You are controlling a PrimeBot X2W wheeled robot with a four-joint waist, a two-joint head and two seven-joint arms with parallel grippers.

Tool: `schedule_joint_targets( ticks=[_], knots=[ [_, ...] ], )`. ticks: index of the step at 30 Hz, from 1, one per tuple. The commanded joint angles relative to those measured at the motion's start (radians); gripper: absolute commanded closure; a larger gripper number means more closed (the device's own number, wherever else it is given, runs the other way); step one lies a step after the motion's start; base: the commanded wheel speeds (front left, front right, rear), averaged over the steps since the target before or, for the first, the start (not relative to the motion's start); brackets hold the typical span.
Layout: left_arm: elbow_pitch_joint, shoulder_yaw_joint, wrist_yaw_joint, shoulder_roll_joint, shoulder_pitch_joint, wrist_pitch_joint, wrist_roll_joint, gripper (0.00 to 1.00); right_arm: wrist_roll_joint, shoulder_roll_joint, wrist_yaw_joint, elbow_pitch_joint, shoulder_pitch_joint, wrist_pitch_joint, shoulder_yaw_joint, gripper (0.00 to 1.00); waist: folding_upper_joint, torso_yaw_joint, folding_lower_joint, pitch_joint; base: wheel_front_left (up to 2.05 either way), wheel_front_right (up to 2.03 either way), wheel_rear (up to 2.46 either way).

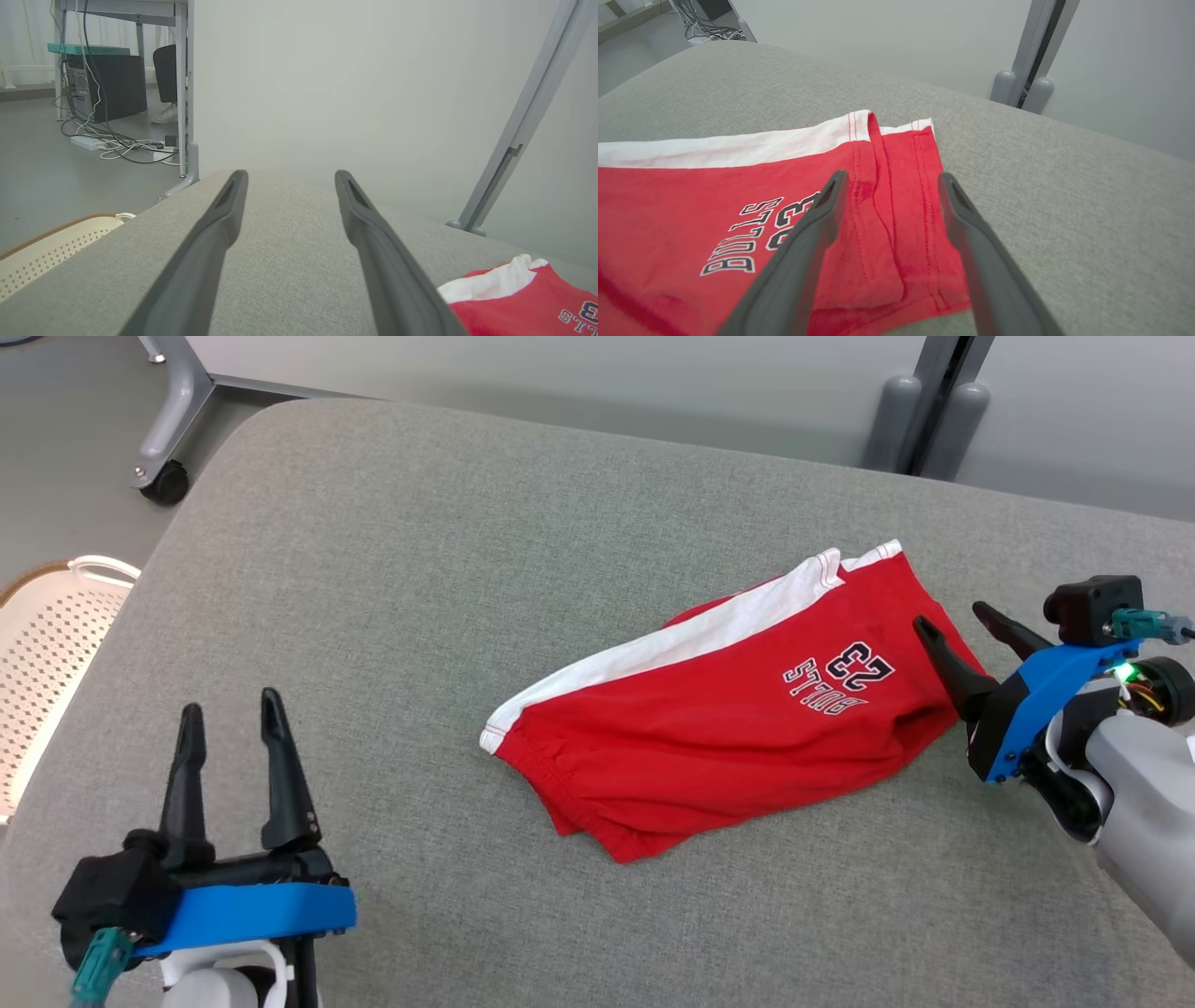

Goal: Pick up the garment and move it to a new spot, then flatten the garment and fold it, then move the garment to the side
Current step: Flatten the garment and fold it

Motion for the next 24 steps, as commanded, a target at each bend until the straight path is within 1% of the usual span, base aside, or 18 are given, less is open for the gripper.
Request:
schedule_joint_targets(
  ticks=[1, 7, 16, 18, 24],
  knots=[
    [-0.007, 0.015, -0.003, -0.005, 0.008, -0.002, 0.015, 0.00, -0.002, 0.000, 0.001, -0.002, -0.019, -0.002, 0.006, 0.00, -0.0001, 0.002, 0.0000, 0.002, 0.00, 0.00, 0.00],
    [-0.016, 0.041, -0.017, -0.018, 0.012, -0.002, 0.035, 0.00, -0.021, 0.002, 0.001, -0.002, -0.082, 0.009, 0.029, 0.00, -0.0001, 0.022, 0.0000, 0.020, 0.00, 0.00, 0.00],
    [-0.025, -0.012, 0.018, -0.019, -0.004, -0.002, -0.022, 0.00, -0.060, 0.042, 0.001, 0.067, -0.187, 0.090, 0.083, 0.00, -0.0001, 0.074, 0.0000, 0.058, 0.00, 0.00, 0.00],
    [-0.025, -0.021, 0.018, -0.019, -0.006, -0.002, -0.028, 0.00, -0.065, 0.045, 0.001, 0.081, -0.196, 0.101, 0.088, 0.00, -0.0001, 0.083, 0.0000, 0.063, 0.00, 0.00, 0.00],
    [-0.029, -0.051, 0.032, -0.019, -0.018, -0.002, -0.055, 0.00, -0.083, 0.055, 0.001, 0.170, -0.237, 0.157, 0.106, 0.00, -0.0001, 0.131, 0.0000, 0.097, 0.00, 0.00, 0.00]
  ],
)
